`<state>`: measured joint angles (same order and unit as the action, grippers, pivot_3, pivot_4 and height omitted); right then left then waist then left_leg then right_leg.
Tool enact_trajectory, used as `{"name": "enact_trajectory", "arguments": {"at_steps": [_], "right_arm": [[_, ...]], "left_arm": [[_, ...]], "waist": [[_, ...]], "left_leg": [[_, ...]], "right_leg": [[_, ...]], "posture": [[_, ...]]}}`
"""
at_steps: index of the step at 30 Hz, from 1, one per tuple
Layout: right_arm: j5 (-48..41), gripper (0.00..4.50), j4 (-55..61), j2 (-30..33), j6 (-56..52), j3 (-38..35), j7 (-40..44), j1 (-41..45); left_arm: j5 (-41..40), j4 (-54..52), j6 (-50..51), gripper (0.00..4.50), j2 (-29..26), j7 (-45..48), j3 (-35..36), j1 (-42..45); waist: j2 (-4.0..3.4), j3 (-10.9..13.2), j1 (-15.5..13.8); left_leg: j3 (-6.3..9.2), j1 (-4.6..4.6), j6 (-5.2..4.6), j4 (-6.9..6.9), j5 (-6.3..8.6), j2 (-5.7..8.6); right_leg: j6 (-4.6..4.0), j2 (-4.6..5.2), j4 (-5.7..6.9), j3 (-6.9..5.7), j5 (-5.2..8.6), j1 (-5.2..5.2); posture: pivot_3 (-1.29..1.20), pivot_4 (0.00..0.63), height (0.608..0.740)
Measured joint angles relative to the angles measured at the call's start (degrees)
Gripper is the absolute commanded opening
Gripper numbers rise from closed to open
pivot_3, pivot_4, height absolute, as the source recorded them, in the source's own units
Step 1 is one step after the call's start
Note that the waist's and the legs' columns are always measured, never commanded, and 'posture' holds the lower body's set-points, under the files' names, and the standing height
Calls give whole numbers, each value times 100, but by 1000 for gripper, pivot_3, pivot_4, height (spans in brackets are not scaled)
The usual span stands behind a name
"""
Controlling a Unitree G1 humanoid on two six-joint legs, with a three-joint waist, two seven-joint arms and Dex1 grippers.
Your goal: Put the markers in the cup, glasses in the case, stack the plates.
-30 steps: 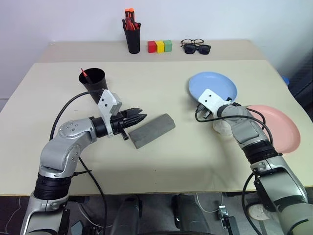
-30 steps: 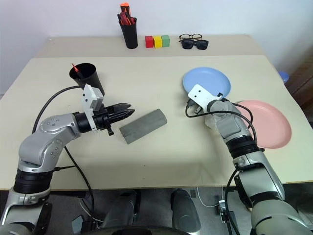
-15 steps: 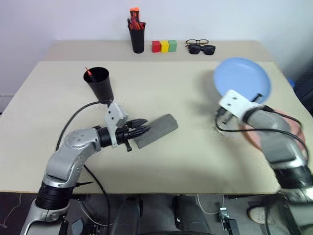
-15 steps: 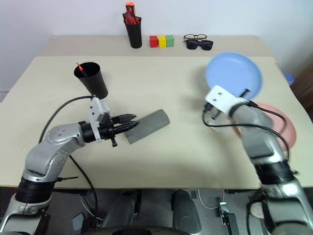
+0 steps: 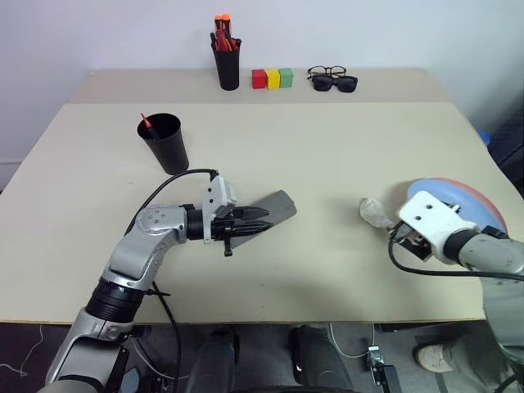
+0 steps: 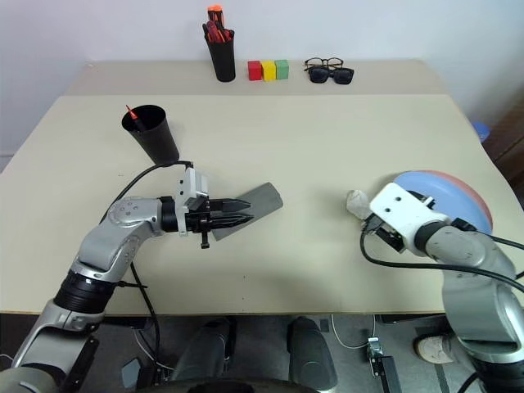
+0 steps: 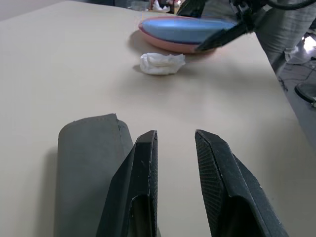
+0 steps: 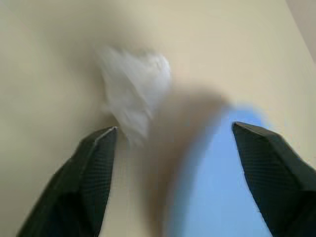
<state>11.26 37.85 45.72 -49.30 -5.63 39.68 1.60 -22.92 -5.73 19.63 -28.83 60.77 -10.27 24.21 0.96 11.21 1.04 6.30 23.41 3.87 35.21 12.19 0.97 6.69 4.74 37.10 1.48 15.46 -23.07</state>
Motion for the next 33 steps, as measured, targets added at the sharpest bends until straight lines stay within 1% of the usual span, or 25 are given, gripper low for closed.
{"name": "enact_trajectory", "arguments": {"at_steps": [2,4,6,7,9,13,14,15,19,23,26,28,30,31,33], "right_arm": [[-33,3478,-202,-231,106,302,-121,150],[-31,3478,-508,-297,260,544,-224,200],[-2,3478,-1067,-477,541,722,-478,394],[38,3240,-1223,-484,663,782,-574,481],[129,2616,-1488,-480,838,817,-739,580],[139,598,-1630,-479,864,818,-802,573],[139,250,-1620,-478,862,813,-806,573],[142,113,-1610,-468,862,804,-830,573],[222,113,-1277,-289,841,562,-921,590],[459,113,-1014,184,530,49,-1001,658],[795,978,-1062,731,286,-247,-1021,460],[847,1971,-1125,818,213,-276,-990,325],[858,3003,-1254,817,238,-153,-968,290],[868,3439,-1318,817,339,-70,-971,323],[834,3439,-1432,721,569,78,-978,540]], "left_arm": [[4,-12,-36,1172,-10,-29,18,-98],[38,-17,-41,1172,-28,-95,25,-189],[68,-52,-41,1172,-68,-192,83,-281],[71,-95,-40,1172,-84,-227,105,-311],[68,-209,-36,1172,-109,-258,166,-373],[66,-293,-18,1172,-202,-349,289,-465],[66,-298,-18,1172,-210,-350,299,-483],[66,-301,-18,1172,-210,-351,306,-519],[-17,-280,-3,1172,-74,-454,379,-542],[-139,-184,25,1172,-11,-638,664,-532],[-127,-88,14,1172,-103,-710,785,-558],[-102,-89,-8,1172,-119,-725,780,-623],[-66,-94,-15,1172,-119,-755,768,-676],[-55,-115,-18,1172,-119,-806,776,-692],[-25,-165,-22,1172,-117,-938,821,-751]], "waist": [[0,0,3],[0,0,-11],[0,1,-14],[1,0,-6],[1,-1,-11],[1,-1,-19],[1,-1,-19],[1,-1,-19],[-2,1,-16],[-2,1,-25],[0,0,-31],[3,-2,-20],[-1,0,7],[-1,0,16],[-1,-1,35]], "left_leg": [[0,0,0,1,0,0],[0,0,0,1,0,1],[-1,1,0,1,0,3],[-1,-1,0,1,0,3],[0,-1,0,1,0,2],[2,1,0,0,0,3],[1,0,0,1,0,3],[2,0,0,1,0,3],[2,1,0,1,0,3],[2,1,0,1,0,3],[1,1,0,0,0,3],[1,0,-1,-1,1,3],[-1,-2,-1,0,1,3],[-2,-4,-1,0,1,2],[-2,-4,-1,0,1,1]], "right_leg": [[0,1,0,0,0,0],[0,1,0,0,0,0],[1,3,-1,0,0,1],[1,3,-1,0,-1,1],[0,3,0,0,0,1],[1,3,-1,-1,-1,1],[1,3,0,-1,0,2],[1,3,0,-1,0,1],[1,2,1,-1,-1,1],[1,2,0,-2,0,1],[1,3,-1,-2,0,1],[0,3,-1,-2,0,2],[0,3,0,0,0,2],[0,3,1,0,0,2],[0,2,1,0,0,2]], "posture": [[0,150,740],[0,150,740],[0,150,740],[0,150,740],[0,150,740],[0,150,740],[0,150,740],[0,150,740],[0,150,740],[0,150,740],[0,150,740],[0,150,740],[0,150,740],[0,150,740],[0,150,740]]}}
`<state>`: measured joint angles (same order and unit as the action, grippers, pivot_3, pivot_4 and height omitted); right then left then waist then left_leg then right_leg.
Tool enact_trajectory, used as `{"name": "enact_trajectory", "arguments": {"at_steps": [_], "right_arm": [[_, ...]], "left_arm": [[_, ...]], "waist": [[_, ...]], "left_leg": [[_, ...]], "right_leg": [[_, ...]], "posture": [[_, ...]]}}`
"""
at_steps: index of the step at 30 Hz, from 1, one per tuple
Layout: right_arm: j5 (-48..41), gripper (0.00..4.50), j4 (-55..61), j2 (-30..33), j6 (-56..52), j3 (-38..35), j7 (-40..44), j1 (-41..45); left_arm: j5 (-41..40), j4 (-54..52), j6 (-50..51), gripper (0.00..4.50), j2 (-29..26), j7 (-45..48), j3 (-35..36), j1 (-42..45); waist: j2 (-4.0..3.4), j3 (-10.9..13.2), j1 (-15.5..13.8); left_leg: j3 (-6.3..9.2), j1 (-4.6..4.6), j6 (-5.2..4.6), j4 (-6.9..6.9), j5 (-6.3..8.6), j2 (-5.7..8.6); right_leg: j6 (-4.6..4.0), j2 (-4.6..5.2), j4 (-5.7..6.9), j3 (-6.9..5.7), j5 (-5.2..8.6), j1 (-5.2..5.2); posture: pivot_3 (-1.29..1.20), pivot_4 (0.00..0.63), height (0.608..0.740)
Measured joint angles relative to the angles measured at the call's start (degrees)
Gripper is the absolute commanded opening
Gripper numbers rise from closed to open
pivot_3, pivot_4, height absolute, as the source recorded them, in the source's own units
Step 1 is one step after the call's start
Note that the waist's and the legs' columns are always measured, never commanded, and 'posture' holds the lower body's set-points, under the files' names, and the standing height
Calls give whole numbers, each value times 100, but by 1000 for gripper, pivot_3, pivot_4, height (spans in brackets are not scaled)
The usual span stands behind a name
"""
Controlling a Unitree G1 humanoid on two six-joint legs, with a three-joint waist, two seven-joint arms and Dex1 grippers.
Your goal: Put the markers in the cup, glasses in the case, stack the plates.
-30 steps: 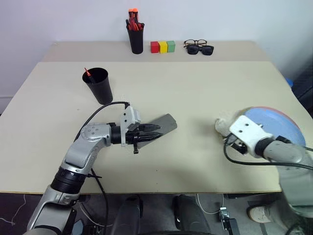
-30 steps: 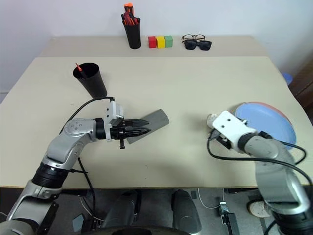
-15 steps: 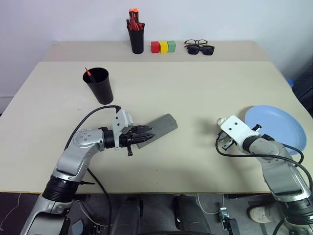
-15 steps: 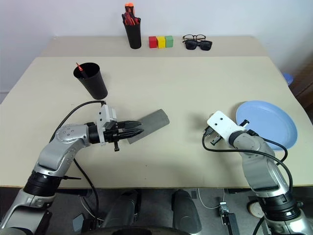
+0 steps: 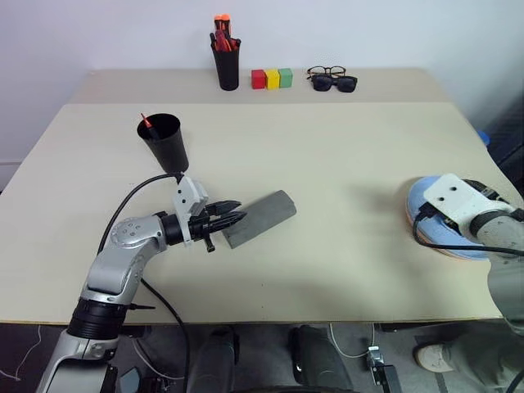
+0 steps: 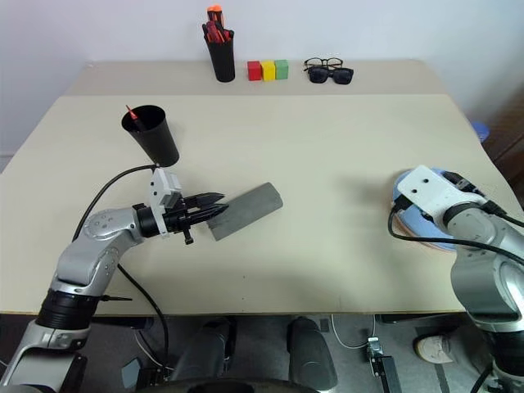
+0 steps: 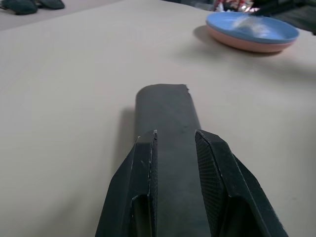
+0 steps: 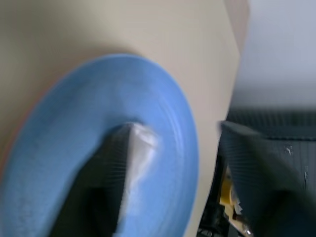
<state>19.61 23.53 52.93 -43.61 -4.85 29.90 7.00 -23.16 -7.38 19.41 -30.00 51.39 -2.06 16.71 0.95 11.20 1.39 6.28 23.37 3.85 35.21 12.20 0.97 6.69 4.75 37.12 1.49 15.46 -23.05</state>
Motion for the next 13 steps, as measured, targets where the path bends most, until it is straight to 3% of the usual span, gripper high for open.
{"name": "enact_trajectory", "arguments": {"at_steps": [7,13], "right_arm": [[-1392,3439,-12,-1447,1263,313,460,608],[-1925,3439,-839,-1662,1854,406,687,1030]], "left_arm": [[339,-377,-410,1172,-37,-1098,1000,-841],[453,-829,-458,1172,-186,-1678,1834,-1816]], "waist": [[1,1,65],[3,0,24]], "left_leg": [[6,2,0,-4,0,-7],[4,0,0,2,0,3]], "right_leg": [[0,-4,1,-3,0,0],[0,5,-5,-3,-1,8]], "posture": [[0,150,740],[0,150,740]]}}
